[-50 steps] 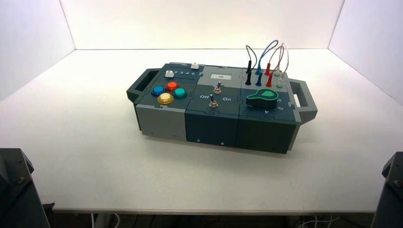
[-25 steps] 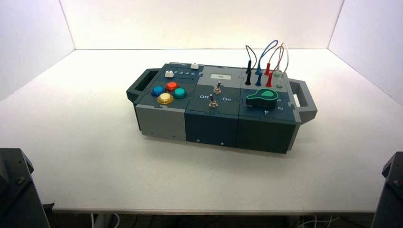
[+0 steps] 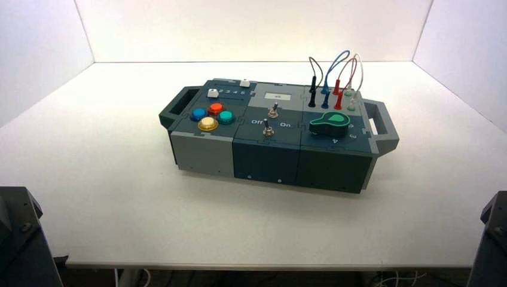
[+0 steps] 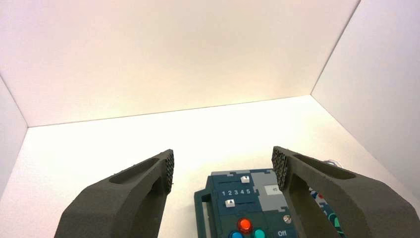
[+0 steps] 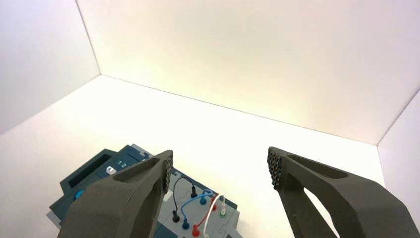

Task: Open both grippers.

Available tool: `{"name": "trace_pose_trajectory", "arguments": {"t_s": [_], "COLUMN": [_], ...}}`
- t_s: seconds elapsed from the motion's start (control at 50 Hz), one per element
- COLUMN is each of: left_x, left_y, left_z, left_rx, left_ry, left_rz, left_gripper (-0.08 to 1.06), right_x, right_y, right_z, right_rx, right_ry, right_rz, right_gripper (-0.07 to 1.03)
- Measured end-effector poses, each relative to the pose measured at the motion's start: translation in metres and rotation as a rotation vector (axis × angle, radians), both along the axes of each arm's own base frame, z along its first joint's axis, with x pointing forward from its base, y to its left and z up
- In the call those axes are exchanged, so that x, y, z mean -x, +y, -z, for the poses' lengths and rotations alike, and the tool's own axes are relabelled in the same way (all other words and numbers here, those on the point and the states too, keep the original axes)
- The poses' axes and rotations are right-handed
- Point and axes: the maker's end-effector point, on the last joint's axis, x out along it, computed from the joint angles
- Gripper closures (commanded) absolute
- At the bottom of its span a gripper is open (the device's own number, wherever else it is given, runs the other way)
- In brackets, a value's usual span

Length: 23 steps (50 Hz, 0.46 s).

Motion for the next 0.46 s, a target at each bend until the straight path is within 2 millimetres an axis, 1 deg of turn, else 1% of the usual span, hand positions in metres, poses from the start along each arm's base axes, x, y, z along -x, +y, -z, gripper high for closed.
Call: {"name": "trace_pose_trajectory", "arguments": {"t_s": [0.46], "left_x": [-0.0065], "left_y": [-0.0014], "left_z": [0.0066], "left_rx": [-0.012], "left_ry": [0.030], "left_rz": [-0.001], "left_gripper": [-0.05], "right_x": [-0.0002], "right_y": [0.0001], "right_z": [0.0004], "right_rx": [-0.001], "right_ry": [0.002], "right_rz": [0.000], "right_gripper": [-0.03]}}
